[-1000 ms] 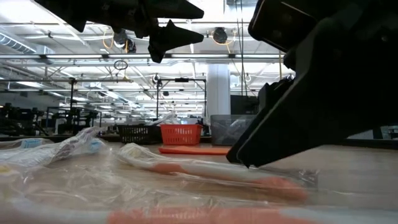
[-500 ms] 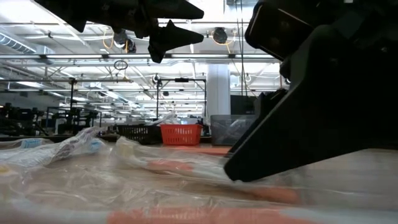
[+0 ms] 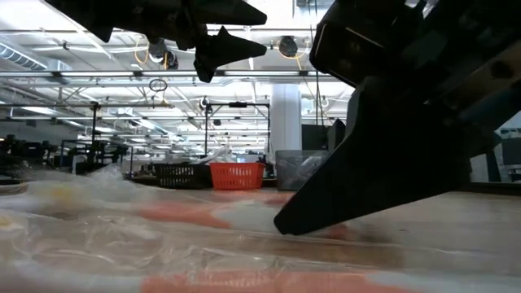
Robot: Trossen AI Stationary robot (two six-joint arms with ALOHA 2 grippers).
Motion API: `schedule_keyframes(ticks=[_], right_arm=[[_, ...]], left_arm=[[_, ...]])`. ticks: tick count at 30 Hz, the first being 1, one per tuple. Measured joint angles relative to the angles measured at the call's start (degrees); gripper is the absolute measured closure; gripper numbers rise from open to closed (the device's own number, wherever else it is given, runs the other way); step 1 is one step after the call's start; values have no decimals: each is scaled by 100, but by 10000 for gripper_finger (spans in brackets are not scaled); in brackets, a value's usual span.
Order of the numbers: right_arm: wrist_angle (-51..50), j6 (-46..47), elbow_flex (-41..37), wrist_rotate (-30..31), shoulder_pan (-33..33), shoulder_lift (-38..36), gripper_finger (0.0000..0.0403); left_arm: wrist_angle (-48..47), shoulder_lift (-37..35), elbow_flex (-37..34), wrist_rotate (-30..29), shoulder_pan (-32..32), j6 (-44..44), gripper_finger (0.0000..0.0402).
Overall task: Pick & Place Toothbrushes
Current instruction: Put the orange toothbrush into the white bin
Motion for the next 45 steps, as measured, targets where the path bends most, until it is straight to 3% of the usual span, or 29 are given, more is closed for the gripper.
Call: schedule_keyframes(ticks=[2,11,32,45], right_arm=[[5,-56,-2,-2,-2,0,385],[-458,39,-7,8,-23,-227,388],[-3185,310,-24,1602,70,-1741,388],[-3847,349,-17,2348,37,-2462,388]], left_arm=[[0,0,0,0,-1,0,172],[-2,0,0,0,0,0,172],[21,0,0,0,-2,-17,172],[26,0,0,0,0,-17,172]])
